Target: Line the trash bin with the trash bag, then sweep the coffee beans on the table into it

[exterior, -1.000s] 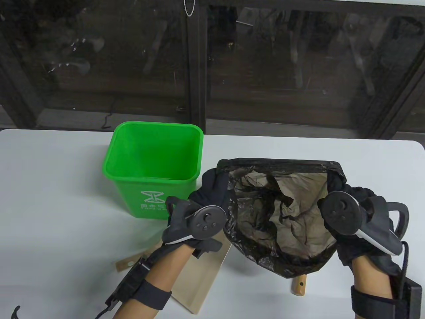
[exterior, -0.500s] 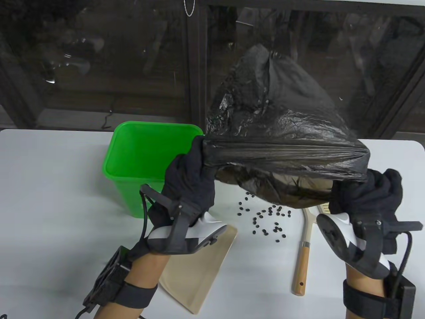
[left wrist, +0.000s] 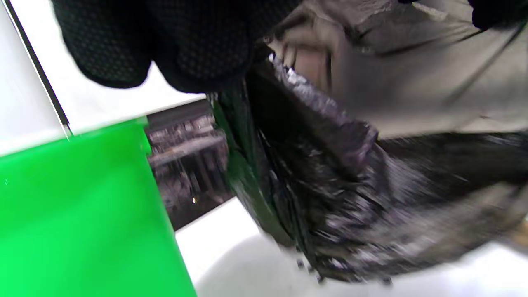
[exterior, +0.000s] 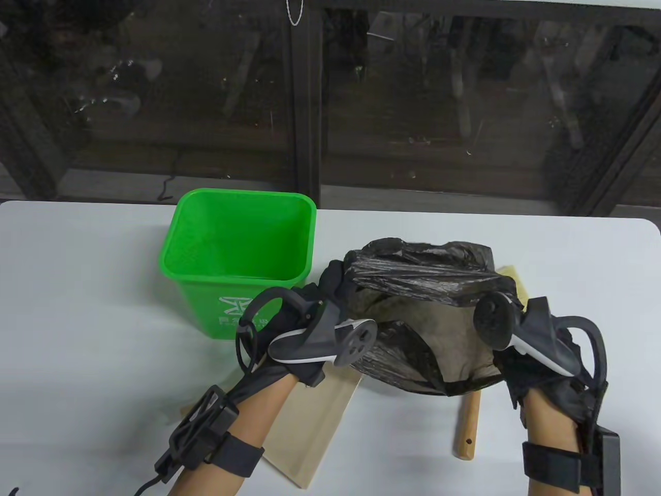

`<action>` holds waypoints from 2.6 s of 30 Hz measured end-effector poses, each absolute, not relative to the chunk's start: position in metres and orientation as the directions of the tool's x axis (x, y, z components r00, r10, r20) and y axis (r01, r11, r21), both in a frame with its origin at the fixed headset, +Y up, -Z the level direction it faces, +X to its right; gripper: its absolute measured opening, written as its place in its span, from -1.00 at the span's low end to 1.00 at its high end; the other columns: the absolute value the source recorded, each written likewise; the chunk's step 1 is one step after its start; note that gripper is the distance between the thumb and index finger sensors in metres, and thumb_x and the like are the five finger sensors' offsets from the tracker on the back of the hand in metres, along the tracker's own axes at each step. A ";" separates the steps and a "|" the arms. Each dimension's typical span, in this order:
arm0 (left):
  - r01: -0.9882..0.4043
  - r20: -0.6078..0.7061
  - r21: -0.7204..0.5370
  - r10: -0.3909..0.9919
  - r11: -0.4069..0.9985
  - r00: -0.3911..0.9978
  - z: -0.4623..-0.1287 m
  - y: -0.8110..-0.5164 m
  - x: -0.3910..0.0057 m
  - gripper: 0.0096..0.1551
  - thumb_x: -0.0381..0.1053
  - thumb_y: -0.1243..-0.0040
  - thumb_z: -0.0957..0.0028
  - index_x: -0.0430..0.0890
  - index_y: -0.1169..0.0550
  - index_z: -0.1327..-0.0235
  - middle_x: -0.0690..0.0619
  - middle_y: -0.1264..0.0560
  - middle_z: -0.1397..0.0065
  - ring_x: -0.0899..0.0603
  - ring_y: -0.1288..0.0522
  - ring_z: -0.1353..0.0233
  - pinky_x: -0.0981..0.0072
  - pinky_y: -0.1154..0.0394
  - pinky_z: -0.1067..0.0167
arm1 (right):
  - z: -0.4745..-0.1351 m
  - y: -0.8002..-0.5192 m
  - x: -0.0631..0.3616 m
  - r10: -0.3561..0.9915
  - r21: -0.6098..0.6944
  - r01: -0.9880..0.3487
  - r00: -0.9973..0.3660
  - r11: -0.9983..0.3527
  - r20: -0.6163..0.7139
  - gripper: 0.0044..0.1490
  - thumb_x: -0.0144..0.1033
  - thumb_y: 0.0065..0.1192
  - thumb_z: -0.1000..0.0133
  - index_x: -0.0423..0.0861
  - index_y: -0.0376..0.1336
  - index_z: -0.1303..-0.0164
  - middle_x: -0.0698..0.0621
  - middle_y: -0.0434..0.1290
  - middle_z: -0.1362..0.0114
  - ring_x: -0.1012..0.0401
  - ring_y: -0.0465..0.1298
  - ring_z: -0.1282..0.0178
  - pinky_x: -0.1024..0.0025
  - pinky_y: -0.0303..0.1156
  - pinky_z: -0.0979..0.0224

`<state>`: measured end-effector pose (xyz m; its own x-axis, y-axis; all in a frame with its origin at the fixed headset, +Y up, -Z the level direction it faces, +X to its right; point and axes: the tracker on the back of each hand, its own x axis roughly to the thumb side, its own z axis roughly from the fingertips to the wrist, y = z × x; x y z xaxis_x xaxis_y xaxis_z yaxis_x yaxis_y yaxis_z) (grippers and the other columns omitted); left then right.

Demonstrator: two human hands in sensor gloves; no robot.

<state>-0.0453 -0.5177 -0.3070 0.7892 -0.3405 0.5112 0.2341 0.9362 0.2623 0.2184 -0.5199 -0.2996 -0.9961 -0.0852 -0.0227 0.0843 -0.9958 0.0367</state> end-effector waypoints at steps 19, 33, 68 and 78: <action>0.507 0.571 0.082 -0.458 0.858 0.681 -0.310 -0.553 -0.030 -0.16 -0.40 -0.01 -0.43 -0.47 0.18 -0.71 -0.41 -0.06 -0.70 -0.12 -0.62 -0.04 -0.22 -0.53 -0.25 | -0.303 -0.580 0.216 -0.176 0.111 0.173 -0.984 -0.979 -0.018 0.05 -0.30 0.21 -0.12 -0.23 -0.37 -0.50 0.05 0.58 0.21 0.12 0.61 0.06 -0.20 0.40 -0.24; -0.127 0.373 0.845 -0.401 0.519 0.837 -0.241 -0.431 -0.058 -0.14 -0.44 0.02 -0.39 -0.51 0.23 -0.65 -0.50 0.00 -0.65 -0.15 -0.61 0.00 -0.24 -0.52 -0.18 | -0.227 -0.429 0.216 0.065 -0.863 -0.099 -0.995 -0.495 0.077 0.05 -0.30 0.19 -0.15 -0.22 -0.42 -0.47 0.05 0.56 0.16 0.09 0.58 0.01 -0.21 0.36 -0.22; 0.241 0.468 0.115 -0.267 0.964 0.842 -0.299 -0.485 -0.099 -0.10 -0.43 -0.01 -0.43 -0.26 0.25 -0.73 -0.55 -0.06 -0.69 -0.18 -0.63 -0.06 -0.29 -0.52 -0.23 | -0.268 -0.479 0.228 0.025 -0.359 -0.021 -1.000 -0.933 -0.006 0.07 -0.29 0.25 -0.13 -0.01 -0.40 -0.51 0.05 0.57 0.08 0.06 0.58 -0.08 -0.25 0.36 -0.27; -0.046 0.473 0.294 -0.104 0.955 0.875 -0.300 -0.459 -0.116 -0.09 -0.44 0.03 -0.41 -0.35 0.32 -0.67 -0.42 -0.05 -0.73 -0.17 -0.64 -0.06 -0.27 -0.54 -0.22 | -0.285 -0.457 0.199 0.045 -0.384 -0.045 -0.999 -0.922 0.010 0.35 -0.31 0.31 -0.11 -0.20 -0.69 -0.33 -0.01 0.41 -0.26 0.03 0.60 -0.15 -0.27 0.42 -0.22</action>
